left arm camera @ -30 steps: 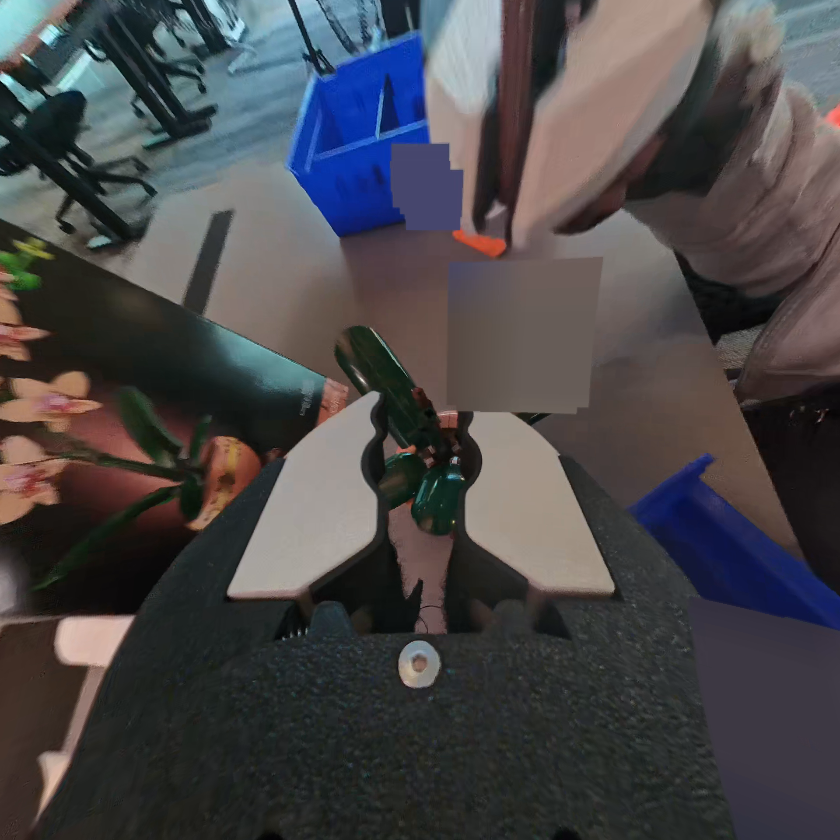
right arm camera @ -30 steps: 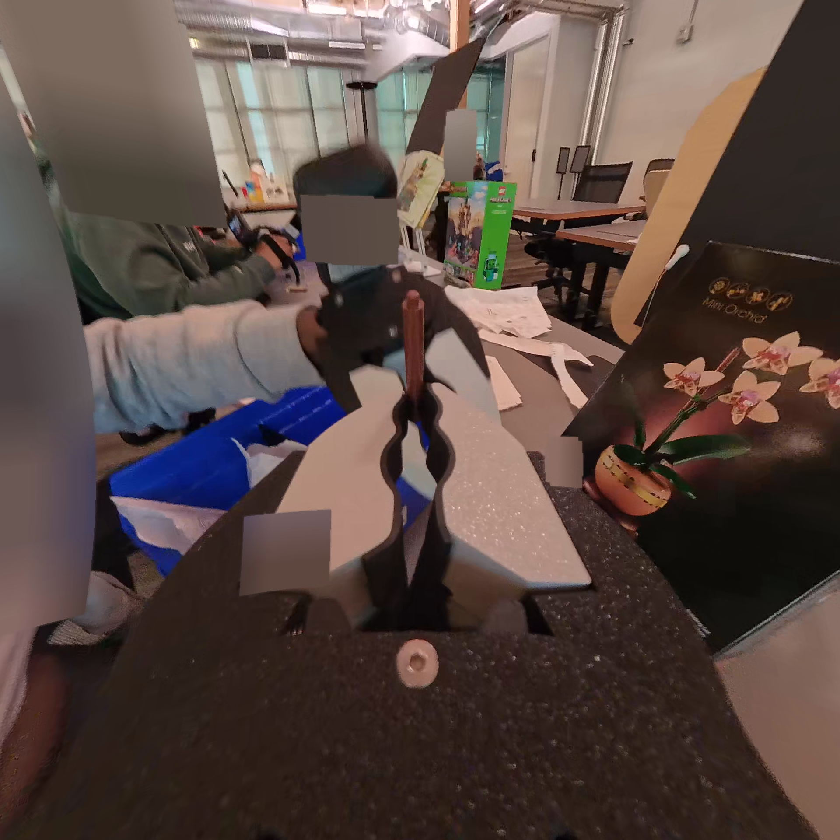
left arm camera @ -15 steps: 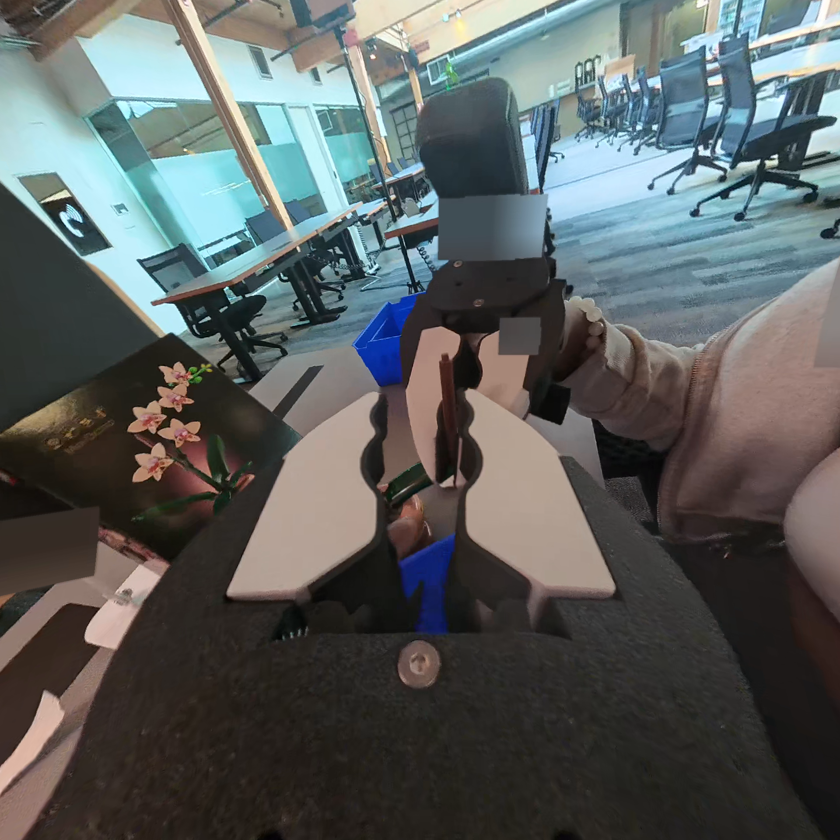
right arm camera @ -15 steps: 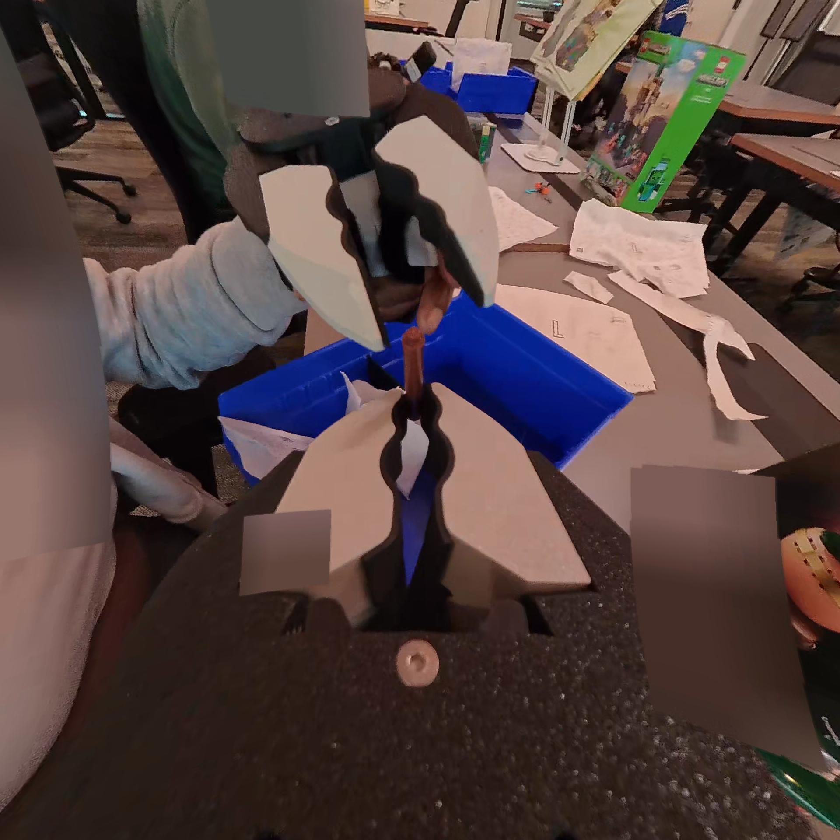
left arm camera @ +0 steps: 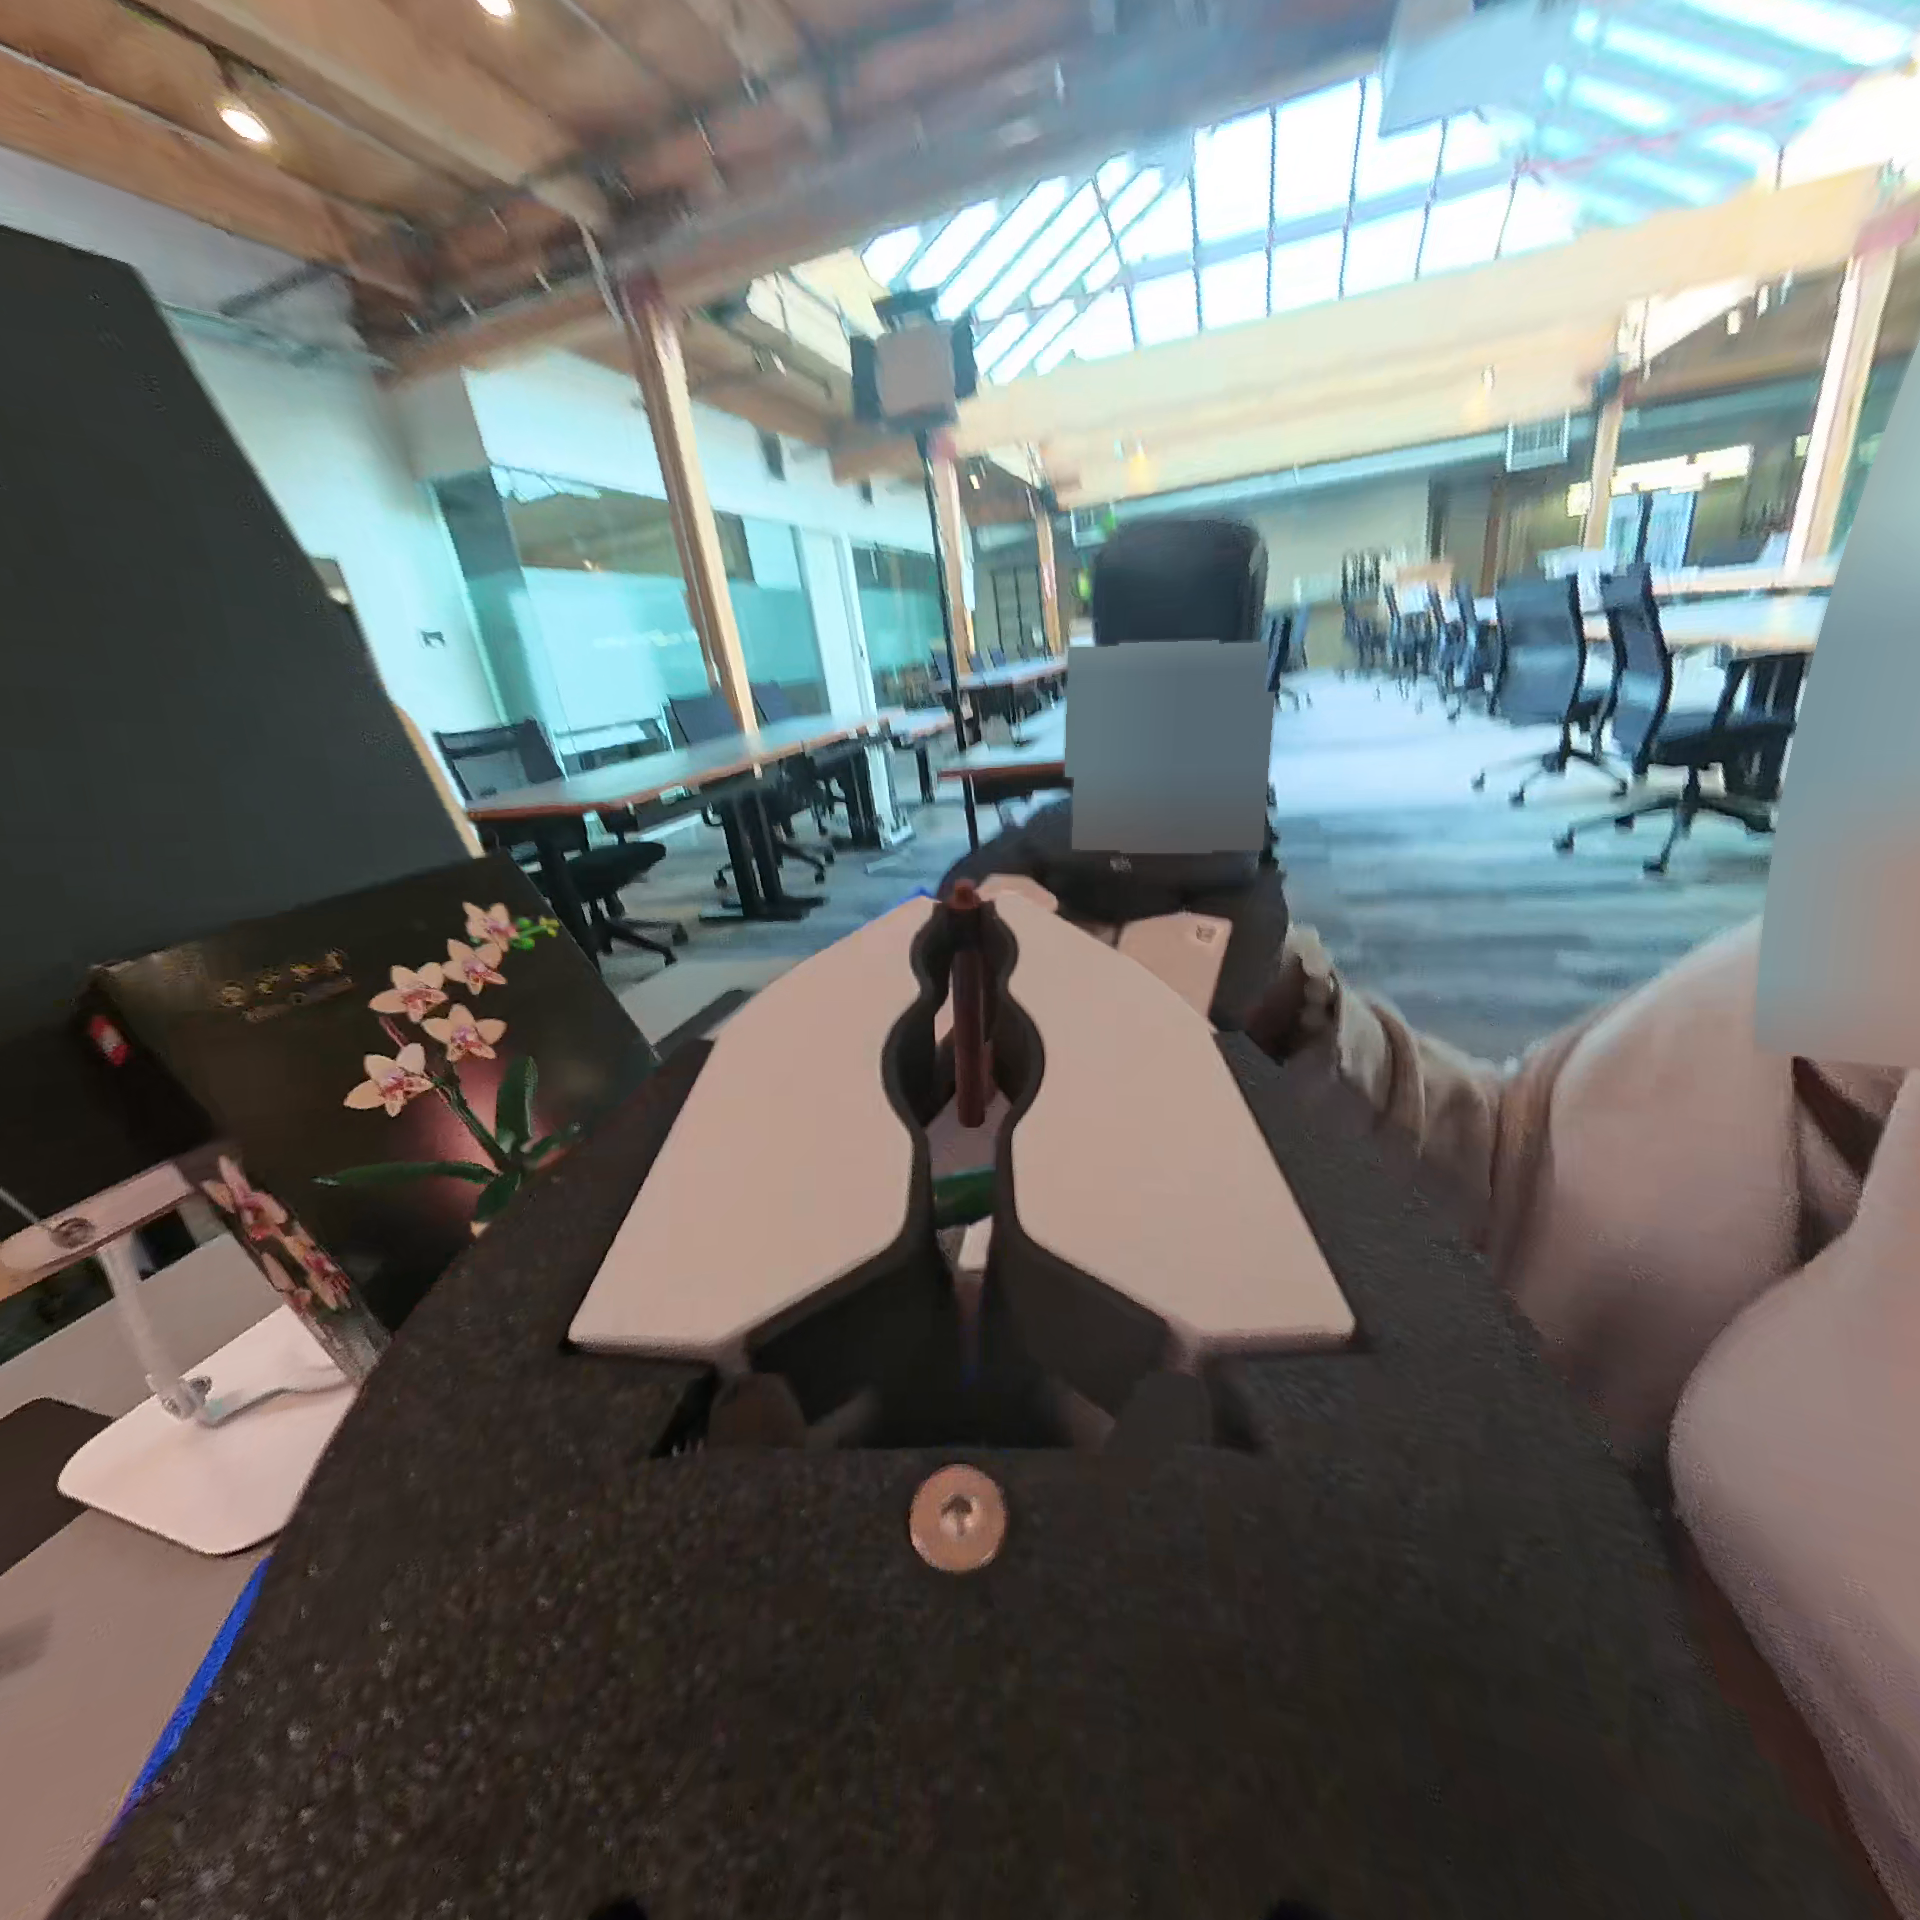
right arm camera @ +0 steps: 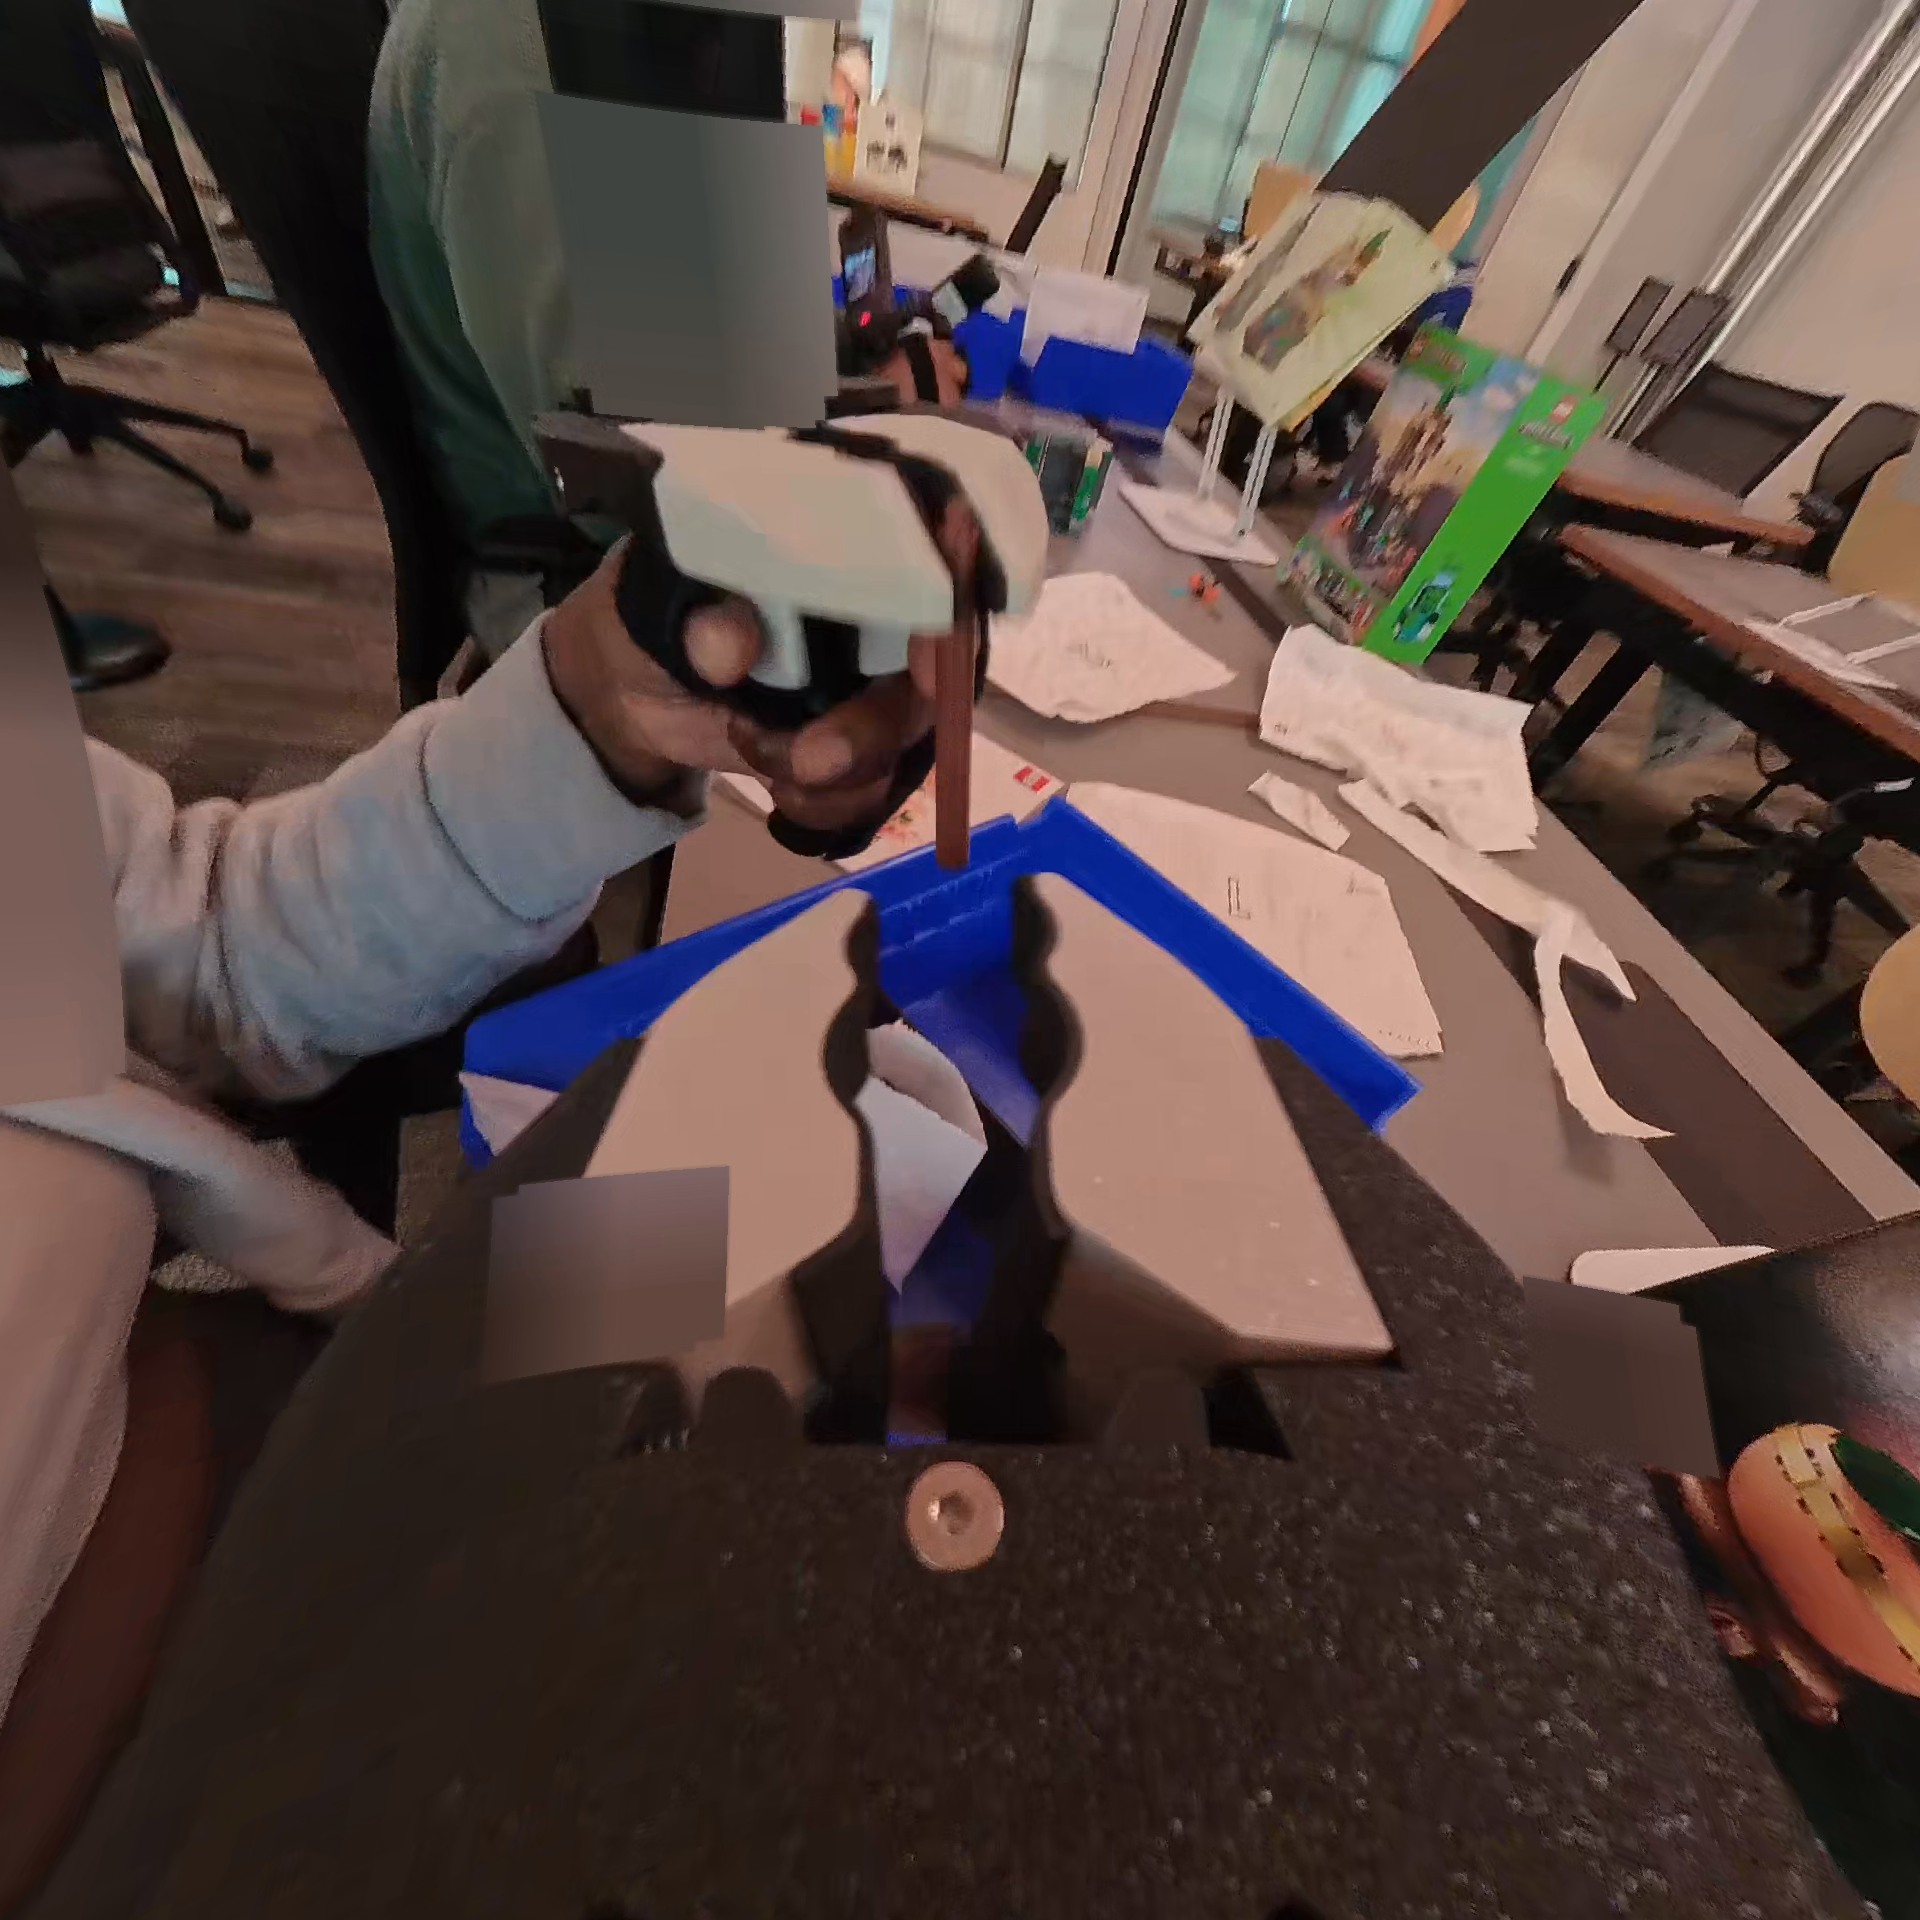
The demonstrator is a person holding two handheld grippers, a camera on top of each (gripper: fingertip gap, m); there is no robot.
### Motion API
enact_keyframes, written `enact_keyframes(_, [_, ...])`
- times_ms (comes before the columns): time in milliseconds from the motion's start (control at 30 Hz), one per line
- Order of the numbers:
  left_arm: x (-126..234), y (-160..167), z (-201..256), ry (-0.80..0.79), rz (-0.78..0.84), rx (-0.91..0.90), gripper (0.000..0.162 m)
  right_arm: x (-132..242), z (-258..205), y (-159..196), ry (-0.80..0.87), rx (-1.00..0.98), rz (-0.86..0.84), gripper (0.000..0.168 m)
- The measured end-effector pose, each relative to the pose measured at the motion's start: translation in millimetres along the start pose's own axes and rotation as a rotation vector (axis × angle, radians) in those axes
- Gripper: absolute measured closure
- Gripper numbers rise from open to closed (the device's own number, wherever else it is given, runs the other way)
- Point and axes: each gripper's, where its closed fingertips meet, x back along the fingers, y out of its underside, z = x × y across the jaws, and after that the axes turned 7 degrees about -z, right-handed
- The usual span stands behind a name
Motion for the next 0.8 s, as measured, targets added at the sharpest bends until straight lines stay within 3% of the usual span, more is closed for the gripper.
enact_keyframes(33, [6.6, -5.4, -2.2, -0.009, 0.037, 0.02, 0.157, -0.2, 0.1, -0.7, 0.01, -0.011, 0.024, 0.137])
enact_keyframes(133, [20.3, -8.8, -5.3, -0.021, 0.089, 0.064, 0.157, -4.8, -7.7, -8.5, -0.009, -0.024, 0.127, 0.147])
enact_keyframes(267, [24.8, -5.7, -6.3, -0.011, 0.102, 0.093, 0.158, -20.6, -9.1, -13.8, -0.015, -0.029, 0.128, 0.143])
enact_keyframes(367, [24.3, -4.2, -5.1, 0.007, 0.115, 0.105, 0.158, -24.6, -4.1, -23.3, 0.02, -0.013, 0.161, 0.163])
enact_keyframes(467, [30.1, -3.0, -12.2, -0.01, 0.139, 0.116, 0.157, -26.6, -2.0, -25.5, 0.021, -0.034, 0.162, 0.163])
enact_keyframes(600, [33.3, 10.9, -14.8, -0.023, 0.076, 0.081, 0.135, -30.5, -2.6, -23.4, 0.0, -0.065, 0.153, 0.163])
enact_keyframes(700, [30.6, 14.7, -10.5, -0.01, 0.048, 0.054, 0.156, -34.1, -3.7, -25.0, -0.004, -0.075, 0.163, 0.163])
enact_keyframes(800, [31.3, 13.2, -9.2, 0.006, 0.059, 0.061, 0.157, -35.2, -5.0, -26.1, -0.003, -0.077, 0.174, 0.163])
